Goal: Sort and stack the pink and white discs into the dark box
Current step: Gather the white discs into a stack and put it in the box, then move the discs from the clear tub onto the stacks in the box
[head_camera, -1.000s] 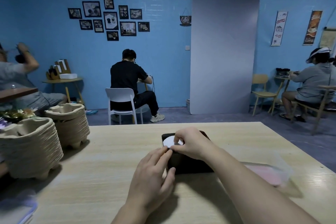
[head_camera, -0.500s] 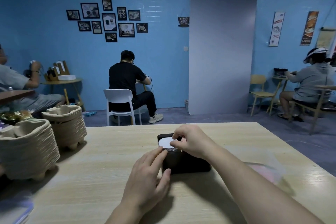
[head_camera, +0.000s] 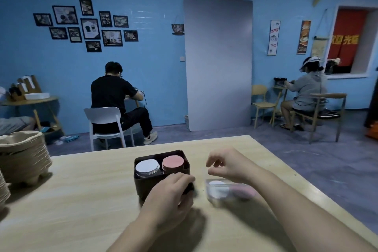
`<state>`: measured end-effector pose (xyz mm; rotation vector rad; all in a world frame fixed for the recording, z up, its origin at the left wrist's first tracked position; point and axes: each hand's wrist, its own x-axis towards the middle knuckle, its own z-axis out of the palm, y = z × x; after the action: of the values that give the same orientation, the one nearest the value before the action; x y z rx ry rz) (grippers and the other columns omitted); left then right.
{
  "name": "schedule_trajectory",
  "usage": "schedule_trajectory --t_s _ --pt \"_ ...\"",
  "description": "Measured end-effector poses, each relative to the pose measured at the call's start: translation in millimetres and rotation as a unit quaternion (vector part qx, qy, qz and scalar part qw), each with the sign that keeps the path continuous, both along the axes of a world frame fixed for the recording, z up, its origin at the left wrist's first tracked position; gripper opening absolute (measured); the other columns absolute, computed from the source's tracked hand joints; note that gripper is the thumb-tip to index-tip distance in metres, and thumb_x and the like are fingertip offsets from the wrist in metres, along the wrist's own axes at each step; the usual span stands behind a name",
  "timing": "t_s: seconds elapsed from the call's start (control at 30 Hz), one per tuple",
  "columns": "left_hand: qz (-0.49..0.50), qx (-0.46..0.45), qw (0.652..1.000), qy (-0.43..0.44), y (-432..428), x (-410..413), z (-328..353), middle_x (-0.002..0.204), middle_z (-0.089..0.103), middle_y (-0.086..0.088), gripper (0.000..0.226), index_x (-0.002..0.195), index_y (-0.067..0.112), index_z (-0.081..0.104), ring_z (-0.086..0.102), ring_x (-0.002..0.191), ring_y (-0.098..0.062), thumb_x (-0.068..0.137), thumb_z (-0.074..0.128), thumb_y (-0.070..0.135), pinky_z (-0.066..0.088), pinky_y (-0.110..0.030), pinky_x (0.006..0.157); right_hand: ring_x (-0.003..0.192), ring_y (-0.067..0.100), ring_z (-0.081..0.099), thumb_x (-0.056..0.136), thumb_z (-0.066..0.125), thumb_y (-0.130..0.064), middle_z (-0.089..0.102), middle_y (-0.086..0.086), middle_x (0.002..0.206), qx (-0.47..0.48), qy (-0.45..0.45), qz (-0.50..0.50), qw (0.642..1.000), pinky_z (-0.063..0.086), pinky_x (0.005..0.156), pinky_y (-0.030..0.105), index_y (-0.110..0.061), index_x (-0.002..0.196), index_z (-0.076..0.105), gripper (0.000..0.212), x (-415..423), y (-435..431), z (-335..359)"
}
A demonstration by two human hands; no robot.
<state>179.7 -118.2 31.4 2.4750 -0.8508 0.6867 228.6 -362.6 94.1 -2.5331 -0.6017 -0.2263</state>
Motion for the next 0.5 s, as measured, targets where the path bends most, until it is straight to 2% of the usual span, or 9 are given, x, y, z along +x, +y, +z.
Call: schedule_trajectory --t_s 0.1,0.17,0.37,0.5 --pt "-0.027 0.032 0.999 0.022 -19.5 8.5 -9.1 0.144 0.052 0.019 0.051 0.141 0.033 0.053 0.048 0.130 -0.005 0.091 0.046 0.043 0.045 -0.022 0.103 0.085 0.005 0.065 0.086 0.075 -0.019 0.068 -0.013 0.091 -0.070 0.032 -0.016 0.997 0.053 0.078 0.022 -0.022 0.095 0.073 0.010 5.7 -22.1 -1.5" --pt "-0.034 0.037 0.998 0.033 -26.2 11.7 -15.6 0.150 0.046 0.020 0.054 0.146 0.035 0.049 0.042 0.136 -0.003 0.093 0.048 0.046 0.038 -0.018 0.109 0.088 0.007 0.065 0.086 0.076 -0.021 0.070 -0.010 0.097 -0.113 0.049 -0.024 0.992 0.053 0.078 0.022 -0.021 0.100 0.073 0.014 11.2 -31.7 -3.3" --pt "-0.046 0.019 0.999 0.013 -29.5 15.7 -29.8 0.146 0.052 0.019 0.050 0.142 0.036 0.051 0.050 0.131 -0.005 0.093 0.060 0.038 0.046 -0.022 0.103 0.104 0.006 0.065 0.084 0.079 -0.031 0.067 -0.014 0.112 -0.216 0.127 0.019 0.968 0.054 0.083 0.026 -0.027 0.116 0.069 0.034 25.5 -37.0 -8.0" --pt "-0.047 0.002 0.999 0.014 -29.8 15.3 -35.9 0.150 0.047 0.022 0.055 0.145 0.038 0.048 0.047 0.133 -0.002 0.091 0.060 0.036 0.047 -0.023 0.103 0.107 0.001 0.063 0.070 0.083 -0.039 0.065 -0.023 0.114 -0.234 0.159 0.045 0.958 0.059 0.087 0.038 -0.042 0.116 0.064 0.050 32.5 -34.0 -12.9"
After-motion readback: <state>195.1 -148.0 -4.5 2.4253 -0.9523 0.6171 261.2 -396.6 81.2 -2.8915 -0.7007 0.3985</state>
